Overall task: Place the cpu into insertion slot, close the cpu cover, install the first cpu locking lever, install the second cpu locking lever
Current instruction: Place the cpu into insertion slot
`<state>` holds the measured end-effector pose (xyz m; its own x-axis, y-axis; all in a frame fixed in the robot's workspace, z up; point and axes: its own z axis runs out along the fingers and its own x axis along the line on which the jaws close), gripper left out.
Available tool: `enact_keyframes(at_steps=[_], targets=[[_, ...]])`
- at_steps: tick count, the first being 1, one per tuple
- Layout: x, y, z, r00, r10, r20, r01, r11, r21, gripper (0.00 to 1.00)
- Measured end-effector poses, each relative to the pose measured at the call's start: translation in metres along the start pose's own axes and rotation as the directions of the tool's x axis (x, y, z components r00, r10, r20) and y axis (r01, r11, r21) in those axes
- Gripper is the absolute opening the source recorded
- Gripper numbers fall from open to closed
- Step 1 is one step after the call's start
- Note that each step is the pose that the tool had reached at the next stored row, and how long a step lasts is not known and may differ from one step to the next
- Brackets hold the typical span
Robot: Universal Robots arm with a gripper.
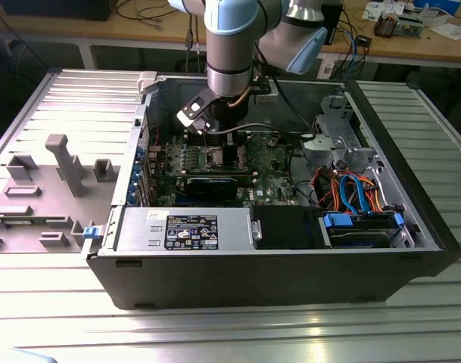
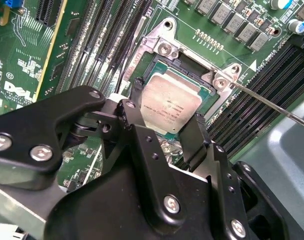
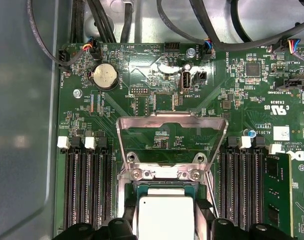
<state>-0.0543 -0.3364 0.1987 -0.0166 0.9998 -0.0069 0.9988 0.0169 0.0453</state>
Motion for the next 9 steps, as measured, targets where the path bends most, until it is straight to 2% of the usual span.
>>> enact_keyframes(at_steps=[5, 6, 9], targets=[[0.0, 0.0005, 0.001, 1.0, 0.0, -0.0002, 0.0, 1.0, -0.0002, 0.56], [0.0, 0.0005, 0.0011, 1.0, 0.0, 0.0, 0.0, 1.0, -0.0001, 0.62], [0.0, 0.0007, 0.0015, 1.0, 0.0, 0.0001, 0.0, 1.0, 0.0, 0.62]])
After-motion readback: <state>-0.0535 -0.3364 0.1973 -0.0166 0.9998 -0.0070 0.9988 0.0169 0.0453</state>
